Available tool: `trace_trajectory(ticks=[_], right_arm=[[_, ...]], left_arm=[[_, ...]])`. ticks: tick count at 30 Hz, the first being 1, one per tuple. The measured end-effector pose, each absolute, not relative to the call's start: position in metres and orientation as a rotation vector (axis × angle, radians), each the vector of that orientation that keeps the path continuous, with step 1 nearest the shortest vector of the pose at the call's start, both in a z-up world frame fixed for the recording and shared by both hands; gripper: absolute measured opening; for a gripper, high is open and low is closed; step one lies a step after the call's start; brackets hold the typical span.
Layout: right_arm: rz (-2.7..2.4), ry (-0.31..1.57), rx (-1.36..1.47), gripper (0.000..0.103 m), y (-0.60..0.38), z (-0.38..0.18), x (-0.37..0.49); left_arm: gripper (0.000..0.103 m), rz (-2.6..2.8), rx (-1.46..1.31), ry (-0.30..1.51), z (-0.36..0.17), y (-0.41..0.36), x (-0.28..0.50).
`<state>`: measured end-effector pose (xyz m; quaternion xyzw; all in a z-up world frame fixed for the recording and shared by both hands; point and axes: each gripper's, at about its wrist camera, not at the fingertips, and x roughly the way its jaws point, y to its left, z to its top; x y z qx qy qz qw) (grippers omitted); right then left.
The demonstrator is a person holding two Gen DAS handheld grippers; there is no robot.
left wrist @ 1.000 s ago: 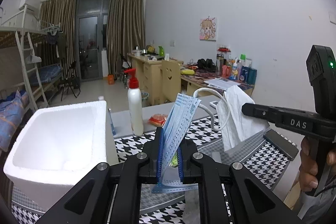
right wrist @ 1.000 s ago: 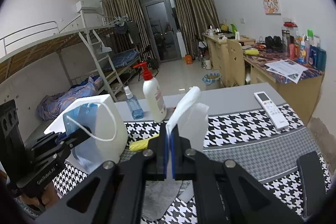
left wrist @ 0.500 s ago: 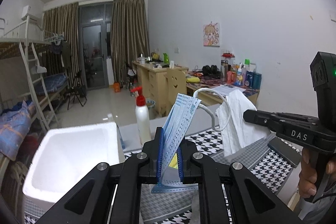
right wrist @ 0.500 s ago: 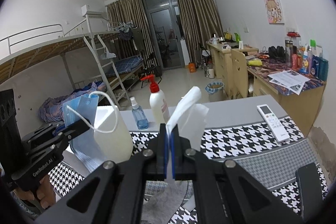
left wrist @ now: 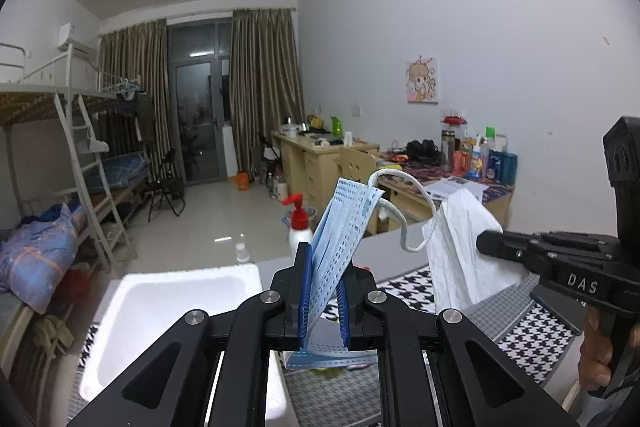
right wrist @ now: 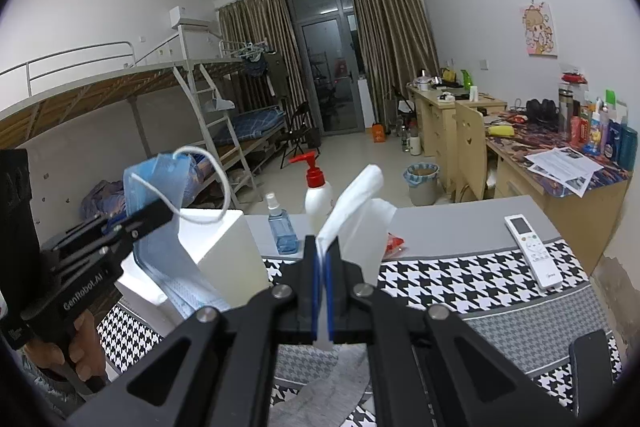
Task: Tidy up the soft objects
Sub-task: 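Carry the mask with the left tool and tissues with the right tool over the foam box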
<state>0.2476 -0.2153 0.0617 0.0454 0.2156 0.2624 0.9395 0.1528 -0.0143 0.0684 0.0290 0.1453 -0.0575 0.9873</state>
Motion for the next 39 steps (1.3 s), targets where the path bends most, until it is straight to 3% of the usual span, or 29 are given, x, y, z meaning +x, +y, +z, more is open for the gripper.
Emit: trace_trajectory(ticks=[39], right_arm=[[0.742,0.365,-0.018,0.005,-0.141,0.104,0.249]], left_arm=[[0.012,0.206,0.015,0.228,0.104,0.056,0.152]])
